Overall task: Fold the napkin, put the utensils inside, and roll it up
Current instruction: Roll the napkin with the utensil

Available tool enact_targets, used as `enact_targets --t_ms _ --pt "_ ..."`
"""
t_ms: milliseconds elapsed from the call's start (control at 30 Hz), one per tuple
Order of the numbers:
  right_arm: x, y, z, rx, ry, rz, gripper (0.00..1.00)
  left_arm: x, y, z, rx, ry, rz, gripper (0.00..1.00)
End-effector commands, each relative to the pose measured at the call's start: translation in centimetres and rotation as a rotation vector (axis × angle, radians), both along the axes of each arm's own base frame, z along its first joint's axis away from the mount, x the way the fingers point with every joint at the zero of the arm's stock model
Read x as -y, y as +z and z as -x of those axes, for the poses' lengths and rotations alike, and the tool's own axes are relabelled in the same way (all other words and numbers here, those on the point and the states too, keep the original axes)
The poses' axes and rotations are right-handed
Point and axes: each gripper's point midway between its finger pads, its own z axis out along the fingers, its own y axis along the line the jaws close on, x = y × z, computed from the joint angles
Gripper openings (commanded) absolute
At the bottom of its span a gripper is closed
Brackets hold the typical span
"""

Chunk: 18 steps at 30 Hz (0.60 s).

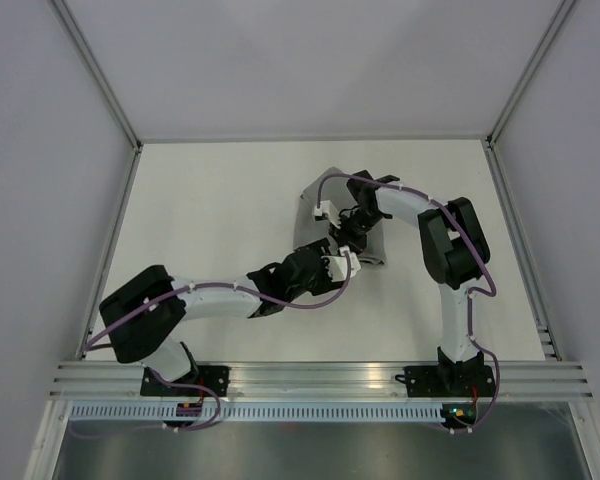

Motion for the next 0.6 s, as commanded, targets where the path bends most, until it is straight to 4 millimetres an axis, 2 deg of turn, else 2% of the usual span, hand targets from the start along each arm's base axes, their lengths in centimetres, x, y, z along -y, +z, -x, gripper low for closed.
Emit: enact_targets --t_ms 0,167,400,567 --pt "6.2 -6.0 4.2 -0.158 0.053 0.285 0.10 2.4 1.2 -1.8 0.071 -0.047 -0.013 0.77" --pt "6.1 -6.0 4.1 -0.157 0.047 0.286 0.09 3.6 -0.6 -2.6 0.030 -0.099 -0.058 0.78" --pt "6.2 -6.1 4.0 -0.162 0.041 0.291 0.09 3.7 -2.7 -3.9 -0.035 -0.116 -0.079 0.78" --pt "6.1 -6.2 3.8 -0.161 0.042 0.295 0.09 3.7 -4.9 -3.9 -0.077 -0.119 -0.105 0.77"
